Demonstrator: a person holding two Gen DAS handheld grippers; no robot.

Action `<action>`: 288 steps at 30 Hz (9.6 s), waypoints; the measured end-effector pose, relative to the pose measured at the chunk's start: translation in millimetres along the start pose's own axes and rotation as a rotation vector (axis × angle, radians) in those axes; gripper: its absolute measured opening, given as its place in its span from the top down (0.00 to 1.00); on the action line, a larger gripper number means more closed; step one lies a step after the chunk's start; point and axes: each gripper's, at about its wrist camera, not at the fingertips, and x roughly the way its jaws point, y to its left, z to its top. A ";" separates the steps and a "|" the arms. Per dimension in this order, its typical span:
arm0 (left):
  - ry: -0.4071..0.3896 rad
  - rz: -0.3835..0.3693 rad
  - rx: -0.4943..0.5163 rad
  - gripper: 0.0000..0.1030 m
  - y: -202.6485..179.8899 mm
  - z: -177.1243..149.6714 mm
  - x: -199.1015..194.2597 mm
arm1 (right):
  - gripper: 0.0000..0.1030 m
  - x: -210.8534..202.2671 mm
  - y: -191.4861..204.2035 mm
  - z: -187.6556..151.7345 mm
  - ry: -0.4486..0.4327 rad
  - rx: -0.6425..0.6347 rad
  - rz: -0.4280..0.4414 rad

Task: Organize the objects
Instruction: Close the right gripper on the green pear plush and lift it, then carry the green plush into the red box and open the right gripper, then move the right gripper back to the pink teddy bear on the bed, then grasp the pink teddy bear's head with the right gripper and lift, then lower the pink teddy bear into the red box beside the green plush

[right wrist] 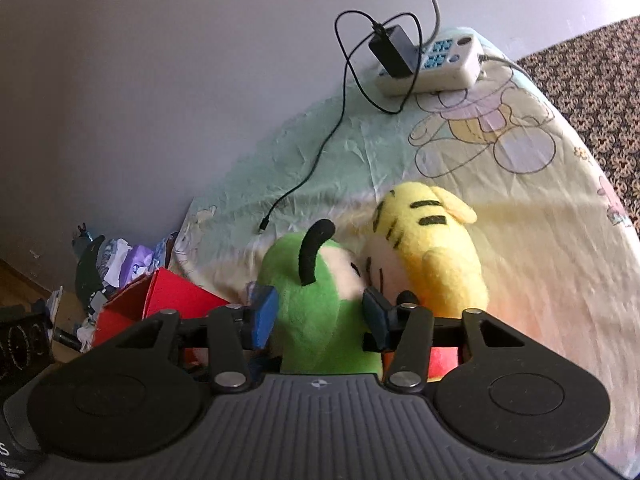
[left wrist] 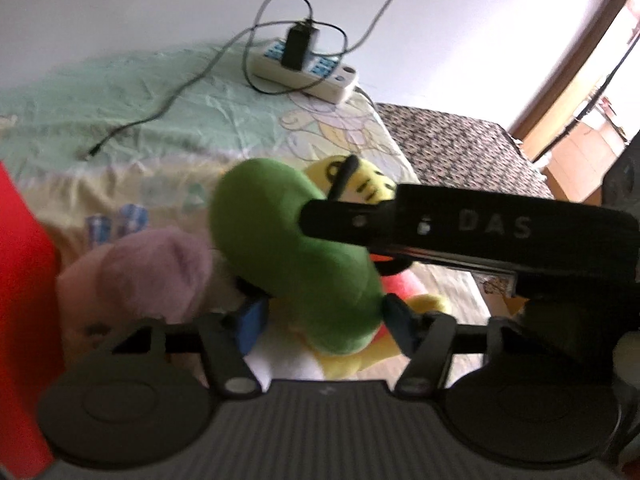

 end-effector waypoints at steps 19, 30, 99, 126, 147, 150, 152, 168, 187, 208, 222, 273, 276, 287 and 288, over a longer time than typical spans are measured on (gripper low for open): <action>-0.084 0.000 0.088 0.45 -26.3 -13.4 -38.4 | 0.64 -49.1 15.3 -11.9 -0.073 -0.011 0.081; -0.244 0.103 0.096 0.45 -10.0 -36.7 -117.7 | 0.64 -52.0 79.6 -26.2 -0.114 -0.073 0.241; -0.115 0.441 -0.061 0.38 297.2 -97.7 -207.7 | 0.59 155.0 286.8 -155.1 0.082 -0.089 0.211; -0.118 0.391 -0.059 0.34 288.2 -94.0 -200.2 | 0.58 146.8 267.9 -141.0 0.007 -0.066 0.116; -0.129 0.301 -0.012 0.32 261.5 -72.5 -191.0 | 0.59 95.5 247.1 -139.1 -0.105 -0.118 0.112; -0.139 0.270 0.019 0.30 245.4 -68.1 -189.1 | 0.59 81.0 240.7 -137.7 -0.142 -0.128 0.101; -0.145 0.252 0.038 0.29 233.7 -65.4 -187.1 | 0.59 71.4 234.9 -135.7 -0.163 -0.127 0.093; -0.147 0.105 0.200 0.23 131.8 -61.2 -158.1 | 0.59 2.4 166.3 -122.5 -0.256 -0.143 -0.007; -0.048 0.025 0.212 0.13 59.5 -68.1 -82.6 | 0.58 -6.1 90.7 -91.0 -0.170 -0.134 -0.021; 0.041 0.148 0.159 0.32 62.5 -57.8 -25.5 | 0.60 54.7 89.2 -67.3 0.027 -0.332 0.034; 0.049 0.134 0.187 0.37 57.0 -55.6 -22.4 | 0.74 43.5 82.2 -66.7 0.015 -0.274 0.079; -0.405 0.169 0.032 0.42 173.2 -92.3 -249.7 | 0.74 39.8 290.0 -122.5 -0.188 -0.496 0.366; -0.404 0.196 0.014 0.42 198.1 -94.6 -260.7 | 0.74 55.0 303.5 -128.1 -0.166 -0.475 0.389; -0.366 0.283 -0.004 0.42 264.8 -96.9 -260.3 | 0.74 108.0 326.4 -142.5 -0.088 -0.329 0.417; -0.361 0.287 -0.003 0.42 269.9 -96.4 -258.3 | 0.74 112.3 327.3 -142.4 -0.081 -0.313 0.417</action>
